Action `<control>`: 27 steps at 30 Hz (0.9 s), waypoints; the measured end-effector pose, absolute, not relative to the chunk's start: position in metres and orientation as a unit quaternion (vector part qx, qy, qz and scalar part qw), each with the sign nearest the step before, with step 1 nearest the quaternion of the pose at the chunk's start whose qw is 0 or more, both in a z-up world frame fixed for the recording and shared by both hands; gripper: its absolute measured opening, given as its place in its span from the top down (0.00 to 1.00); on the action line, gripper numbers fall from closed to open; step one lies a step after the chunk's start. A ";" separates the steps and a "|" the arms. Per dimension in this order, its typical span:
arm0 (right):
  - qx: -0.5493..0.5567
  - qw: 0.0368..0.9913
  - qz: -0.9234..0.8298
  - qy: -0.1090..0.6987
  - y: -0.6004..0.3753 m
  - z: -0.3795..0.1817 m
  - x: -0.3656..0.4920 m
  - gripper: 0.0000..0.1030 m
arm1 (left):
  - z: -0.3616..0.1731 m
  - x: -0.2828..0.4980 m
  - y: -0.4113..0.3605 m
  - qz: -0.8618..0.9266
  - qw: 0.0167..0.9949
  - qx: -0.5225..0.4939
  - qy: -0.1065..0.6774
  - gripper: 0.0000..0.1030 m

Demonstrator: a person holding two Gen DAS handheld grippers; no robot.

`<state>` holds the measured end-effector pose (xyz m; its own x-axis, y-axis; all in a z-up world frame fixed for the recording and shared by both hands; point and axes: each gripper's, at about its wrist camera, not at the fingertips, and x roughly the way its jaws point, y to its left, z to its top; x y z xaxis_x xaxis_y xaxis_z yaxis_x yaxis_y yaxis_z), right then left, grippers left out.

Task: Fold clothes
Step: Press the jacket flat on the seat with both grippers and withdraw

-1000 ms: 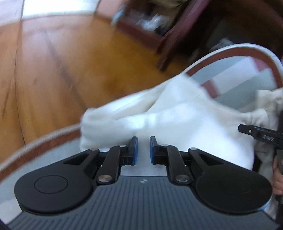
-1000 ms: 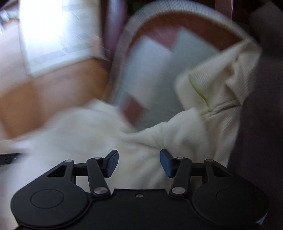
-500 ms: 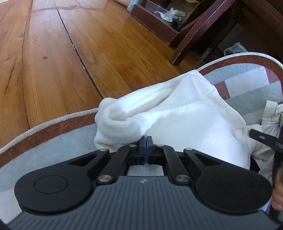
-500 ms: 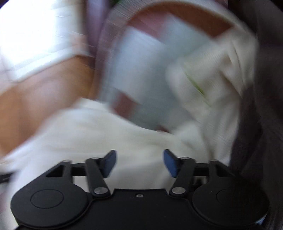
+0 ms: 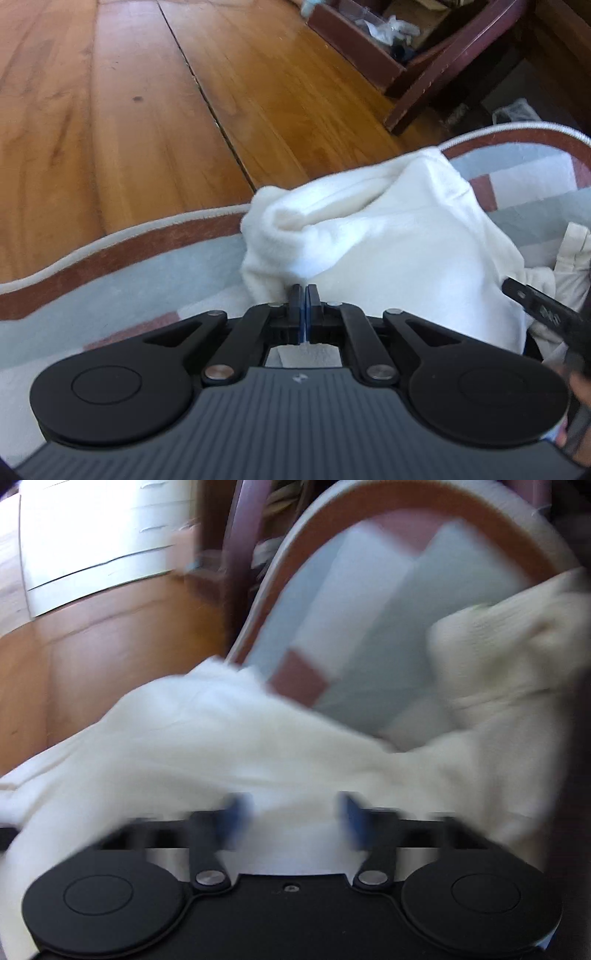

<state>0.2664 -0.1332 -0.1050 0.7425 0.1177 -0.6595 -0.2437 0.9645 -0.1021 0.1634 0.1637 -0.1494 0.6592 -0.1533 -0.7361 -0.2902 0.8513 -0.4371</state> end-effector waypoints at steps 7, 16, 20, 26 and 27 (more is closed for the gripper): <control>-0.133 0.885 0.265 0.358 -0.105 -0.111 0.190 0.54 | -0.114 0.148 0.096 -0.096 0.924 -0.155 0.336 0.77; -0.120 0.881 0.226 0.398 -0.116 -0.112 0.160 0.54 | -0.130 0.158 0.072 -0.037 0.889 -0.095 0.446 0.61; -0.125 0.888 0.203 0.394 -0.126 -0.093 0.143 0.28 | -0.107 0.139 0.070 0.017 0.874 -0.063 0.481 0.39; -0.118 0.907 0.181 0.362 -0.146 -0.039 0.104 0.10 | -0.047 0.097 0.051 -0.017 0.882 -0.049 0.468 0.31; -0.117 0.910 0.177 0.357 -0.150 -0.029 0.098 0.10 | -0.036 0.091 0.045 -0.020 0.885 -0.043 0.463 0.28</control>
<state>0.0978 -0.1496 -0.0295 0.6825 0.2389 -0.6907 -0.4060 0.9098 -0.0865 0.0913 0.0452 -0.0364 0.5704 -0.0760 -0.8178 -0.0039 0.9954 -0.0953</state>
